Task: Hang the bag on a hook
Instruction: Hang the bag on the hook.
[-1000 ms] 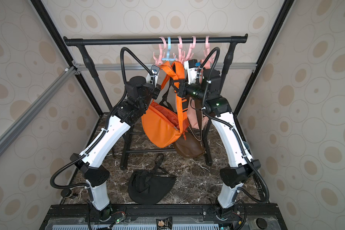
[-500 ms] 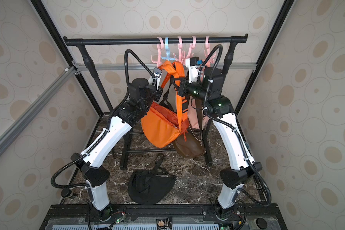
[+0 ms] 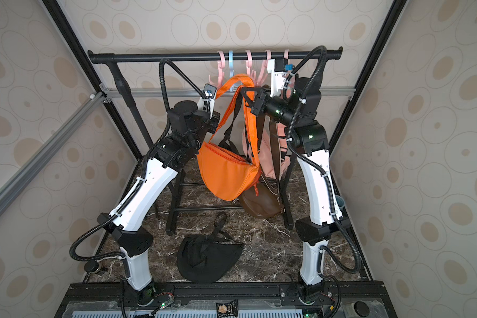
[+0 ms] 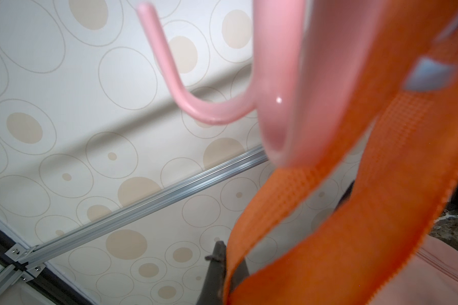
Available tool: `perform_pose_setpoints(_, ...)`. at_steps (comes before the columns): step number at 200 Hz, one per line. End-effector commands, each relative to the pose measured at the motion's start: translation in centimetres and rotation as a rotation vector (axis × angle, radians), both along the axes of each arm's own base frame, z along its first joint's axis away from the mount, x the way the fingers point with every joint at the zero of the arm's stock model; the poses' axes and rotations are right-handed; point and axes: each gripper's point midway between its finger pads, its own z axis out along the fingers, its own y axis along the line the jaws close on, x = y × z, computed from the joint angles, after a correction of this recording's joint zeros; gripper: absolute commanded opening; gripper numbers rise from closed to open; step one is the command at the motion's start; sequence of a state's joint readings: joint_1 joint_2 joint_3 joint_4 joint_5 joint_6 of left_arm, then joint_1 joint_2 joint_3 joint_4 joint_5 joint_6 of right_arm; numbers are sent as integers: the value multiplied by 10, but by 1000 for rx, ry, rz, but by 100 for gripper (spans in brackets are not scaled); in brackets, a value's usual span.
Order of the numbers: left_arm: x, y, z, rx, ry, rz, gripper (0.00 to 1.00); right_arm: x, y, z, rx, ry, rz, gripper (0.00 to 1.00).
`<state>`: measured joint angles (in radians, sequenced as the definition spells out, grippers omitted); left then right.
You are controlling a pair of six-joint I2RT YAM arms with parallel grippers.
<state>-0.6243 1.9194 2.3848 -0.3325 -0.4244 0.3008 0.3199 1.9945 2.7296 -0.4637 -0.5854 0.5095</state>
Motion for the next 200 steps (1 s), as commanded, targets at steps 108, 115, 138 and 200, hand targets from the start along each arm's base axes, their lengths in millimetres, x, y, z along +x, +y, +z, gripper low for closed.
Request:
perform_pose_setpoints(108, 19, -3, -18, 7, 51, 13, 0, 32, -2, -23, 62, 122, 17, 0)
perform_pose_setpoints(115, 20, -4, -24, 16, 65, 16, 0, 32, -2, -26, 59, 135, 16, 0)
perform_pose_setpoints(138, 25, -6, -40, 41, 102, 25, 0, 34, -1, -37, 46, 168, 10, 0)
perform_pose_setpoints(200, 21, 0, -40, 40, 109, 37, 0, 23, 3, -41, 18, 186, 33, 0)
